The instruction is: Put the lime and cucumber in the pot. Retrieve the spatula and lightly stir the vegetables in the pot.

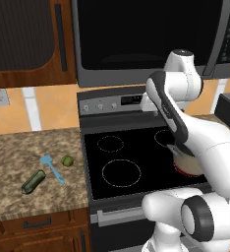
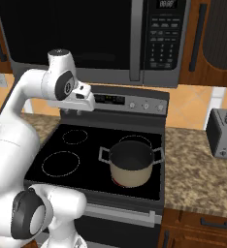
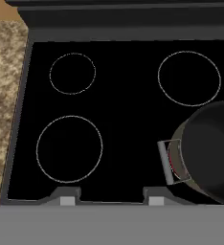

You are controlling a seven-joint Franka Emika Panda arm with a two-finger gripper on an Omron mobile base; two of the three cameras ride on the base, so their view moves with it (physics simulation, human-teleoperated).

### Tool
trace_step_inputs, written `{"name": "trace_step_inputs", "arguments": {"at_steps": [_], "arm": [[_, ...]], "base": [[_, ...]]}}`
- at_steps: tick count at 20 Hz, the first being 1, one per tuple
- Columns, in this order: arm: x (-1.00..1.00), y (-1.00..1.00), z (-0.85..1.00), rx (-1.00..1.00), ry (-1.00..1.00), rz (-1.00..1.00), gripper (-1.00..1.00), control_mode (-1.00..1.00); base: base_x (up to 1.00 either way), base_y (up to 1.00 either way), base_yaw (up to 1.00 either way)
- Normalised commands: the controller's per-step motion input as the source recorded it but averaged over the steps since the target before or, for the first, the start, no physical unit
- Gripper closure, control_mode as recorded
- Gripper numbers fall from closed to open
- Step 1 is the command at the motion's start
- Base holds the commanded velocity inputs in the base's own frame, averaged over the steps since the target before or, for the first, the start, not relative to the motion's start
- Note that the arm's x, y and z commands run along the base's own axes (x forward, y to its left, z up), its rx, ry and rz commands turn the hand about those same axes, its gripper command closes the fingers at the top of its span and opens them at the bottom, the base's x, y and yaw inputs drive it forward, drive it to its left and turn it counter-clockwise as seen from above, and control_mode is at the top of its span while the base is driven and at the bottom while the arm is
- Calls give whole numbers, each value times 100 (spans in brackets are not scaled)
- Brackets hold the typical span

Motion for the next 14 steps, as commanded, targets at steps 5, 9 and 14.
{"name": "trace_step_inputs", "arguments": {"at_steps": [5,9,14], "arm": [[-23,44,-5,-4,0,8,-100,-100],[-18,91,-21,-1,0,19,-100,-100],[-9,92,-31,0,0,15,-100,-100]], "base": [[0,0,0],[0,0,0],[0,0,0]]}}
